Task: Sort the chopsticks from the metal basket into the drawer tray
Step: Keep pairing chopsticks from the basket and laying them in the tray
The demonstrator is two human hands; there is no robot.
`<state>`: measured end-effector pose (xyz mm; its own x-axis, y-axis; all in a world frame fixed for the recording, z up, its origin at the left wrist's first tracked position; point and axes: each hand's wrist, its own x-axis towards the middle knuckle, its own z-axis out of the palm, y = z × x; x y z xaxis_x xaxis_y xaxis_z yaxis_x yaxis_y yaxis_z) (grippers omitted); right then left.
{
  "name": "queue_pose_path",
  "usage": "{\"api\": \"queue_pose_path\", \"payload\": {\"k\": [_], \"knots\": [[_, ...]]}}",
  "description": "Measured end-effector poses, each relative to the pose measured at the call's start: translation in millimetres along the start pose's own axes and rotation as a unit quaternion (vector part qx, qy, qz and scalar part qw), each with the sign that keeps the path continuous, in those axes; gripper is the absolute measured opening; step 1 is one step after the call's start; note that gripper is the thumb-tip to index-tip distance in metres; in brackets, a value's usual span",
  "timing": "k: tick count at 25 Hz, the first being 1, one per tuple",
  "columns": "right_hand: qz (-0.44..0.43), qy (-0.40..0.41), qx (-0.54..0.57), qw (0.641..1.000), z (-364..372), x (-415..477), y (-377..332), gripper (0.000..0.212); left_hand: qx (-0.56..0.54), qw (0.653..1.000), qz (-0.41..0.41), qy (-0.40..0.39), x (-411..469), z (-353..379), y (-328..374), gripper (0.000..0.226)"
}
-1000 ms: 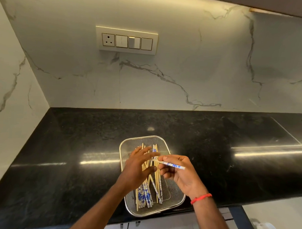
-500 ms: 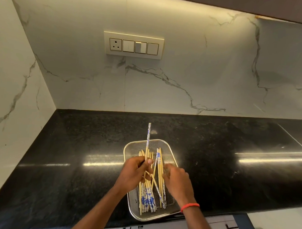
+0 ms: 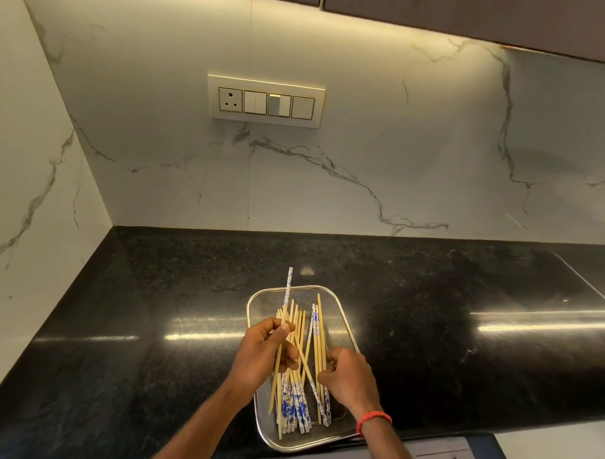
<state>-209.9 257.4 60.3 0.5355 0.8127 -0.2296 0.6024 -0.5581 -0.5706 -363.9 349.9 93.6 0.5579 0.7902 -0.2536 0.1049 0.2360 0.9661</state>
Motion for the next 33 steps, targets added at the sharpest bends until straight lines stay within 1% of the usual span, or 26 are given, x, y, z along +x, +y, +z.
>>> {"api": "queue_pose_path", "payload": {"k": [2,3,5,6,8,9,11,13,15,17,18,19,21,23,27,30,31,33], "knots": [[-0.002,0.008,0.023,1.000,-2,-1,-2,0.009,-0.039,0.998,-0.035,0.016,1,-1,1,0.022],[-0.007,0.017,0.051,0.999,-4,-1,-3,0.007,-0.056,0.997,-0.051,0.020,3,-2,1,0.022],[-0.029,0.050,0.111,0.992,-11,-2,-11,0.010,-0.075,0.995,-0.071,0.017,5,-2,1,0.024],[-0.049,0.074,0.120,0.989,-15,-2,-17,0.013,-0.079,0.994,-0.072,0.013,6,-2,1,0.024],[-0.091,0.122,0.084,0.985,-22,-2,-26,0.013,-0.088,0.994,-0.059,0.009,5,1,2,0.024],[-0.099,0.141,0.057,0.983,-24,-1,-29,0.011,-0.098,0.994,-0.046,0.008,5,3,2,0.024],[-0.072,0.162,0.035,0.983,-25,3,-29,0.006,-0.132,0.991,-0.024,0.016,4,4,3,0.025],[-0.023,0.173,0.051,0.983,-25,9,-23,0.003,-0.184,0.982,-0.022,0.042,3,2,3,0.025],[-0.002,0.185,0.102,0.977,-28,13,-18,0.002,-0.236,0.969,-0.037,0.065,2,-2,3,0.025],[-0.025,0.196,0.166,0.966,-30,14,-17,0.006,-0.263,0.960,-0.060,0.071,1,-6,1,0.026],[-0.057,0.190,0.176,0.964,-29,14,-19,0.010,-0.263,0.960,-0.075,0.065,2,-6,0,0.027],[-0.090,0.175,0.161,0.967,-27,14,-21,0.014,-0.255,0.961,-0.091,0.049,2,-7,0,0.028],[-0.147,0.121,0.112,0.975,-19,12,-30,0.020,-0.217,0.969,-0.116,-0.006,1,-4,-1,0.031],[-0.177,0.081,0.062,0.979,-9,10,-39,0.026,-0.180,0.975,-0.122,-0.053,-2,0,-1,0.031],[-0.202,0.070,0.039,0.976,-1,8,-45,0.044,-0.145,0.982,-0.106,-0.062,-3,2,-5,0.024],[-0.210,0.066,0.012,0.975,-2,4,-46,0.052,-0.126,0.985,-0.105,-0.057,1,-1,-9,0.020],[-0.198,0.080,0.018,0.977,-3,4,-44,0.051,-0.124,0.985,-0.106,-0.056,2,-1,-11,0.020],[-0.143,0.112,0.053,0.982,-4,8,-35,0.043,-0.130,0.984,-0.107,-0.054,3,-1,-11,0.020]]}}
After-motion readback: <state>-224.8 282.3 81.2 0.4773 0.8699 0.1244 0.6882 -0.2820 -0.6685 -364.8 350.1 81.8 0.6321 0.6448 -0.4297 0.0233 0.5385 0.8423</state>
